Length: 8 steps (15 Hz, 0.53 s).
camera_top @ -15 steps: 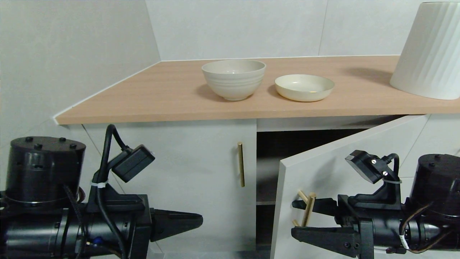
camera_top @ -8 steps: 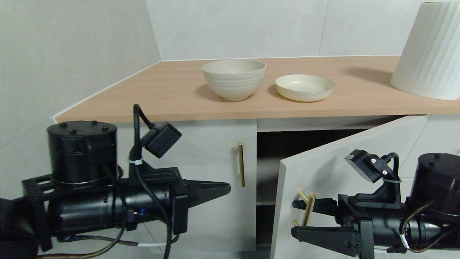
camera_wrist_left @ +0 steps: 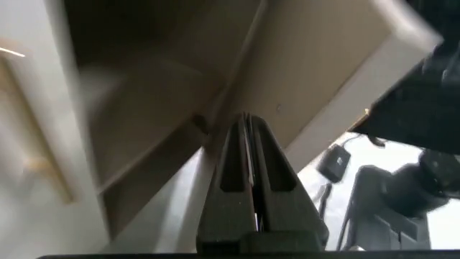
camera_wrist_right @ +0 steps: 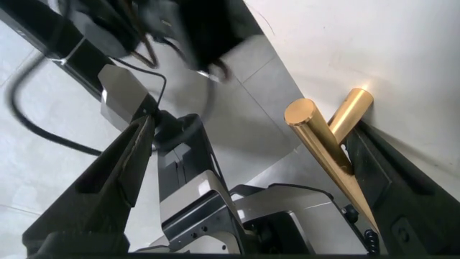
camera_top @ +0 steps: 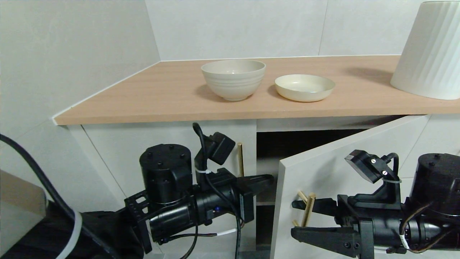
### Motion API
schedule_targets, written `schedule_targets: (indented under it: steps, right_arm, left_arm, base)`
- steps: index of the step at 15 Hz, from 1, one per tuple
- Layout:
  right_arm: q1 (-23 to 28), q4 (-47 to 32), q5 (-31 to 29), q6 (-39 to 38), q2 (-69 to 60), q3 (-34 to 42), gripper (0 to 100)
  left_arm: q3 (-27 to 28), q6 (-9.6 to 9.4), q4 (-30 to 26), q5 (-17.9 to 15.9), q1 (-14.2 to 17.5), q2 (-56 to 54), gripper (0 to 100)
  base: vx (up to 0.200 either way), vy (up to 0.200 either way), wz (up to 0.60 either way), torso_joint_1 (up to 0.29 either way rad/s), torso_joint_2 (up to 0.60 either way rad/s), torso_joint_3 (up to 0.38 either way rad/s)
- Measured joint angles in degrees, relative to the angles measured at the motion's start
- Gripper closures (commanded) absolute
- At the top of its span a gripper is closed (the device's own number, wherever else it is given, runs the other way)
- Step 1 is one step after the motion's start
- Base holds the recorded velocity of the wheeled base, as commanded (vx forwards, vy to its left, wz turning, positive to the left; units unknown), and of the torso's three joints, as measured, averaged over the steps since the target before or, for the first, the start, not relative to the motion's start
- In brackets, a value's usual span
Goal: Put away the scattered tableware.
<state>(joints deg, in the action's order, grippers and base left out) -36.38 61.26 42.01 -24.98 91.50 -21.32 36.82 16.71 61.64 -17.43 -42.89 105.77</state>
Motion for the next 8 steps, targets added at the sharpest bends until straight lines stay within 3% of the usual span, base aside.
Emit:
schedule_targets:
  steps: [2, 6, 8]
  right_arm:
    - [0.0, 0.0, 0.0, 0.0, 0.0, 0.1, 0]
    - [0.0, -0.1, -0.1, 0.3, 0.0, 0.3, 0]
    - [0.2, -0.1, -0.1, 0.5, -0.2, 0.5, 0]
  left_arm:
    - [0.4, -0.07, 2.2, 3.3, -1.2, 2.8, 100]
    - [1.0, -0.11, 9.1, 4.3, -3.0, 7.3, 100]
    - [1.7, -0.11, 11.3, 6.9, -3.4, 9.1, 100]
  base:
    - [0.0, 0.0, 0.0, 0.0, 0.0, 0.0]
    - [0.0, 0.0, 0.0, 0.0, 0.0, 0.0]
    - [0.0, 0.0, 0.0, 0.0, 0.0, 0.0]
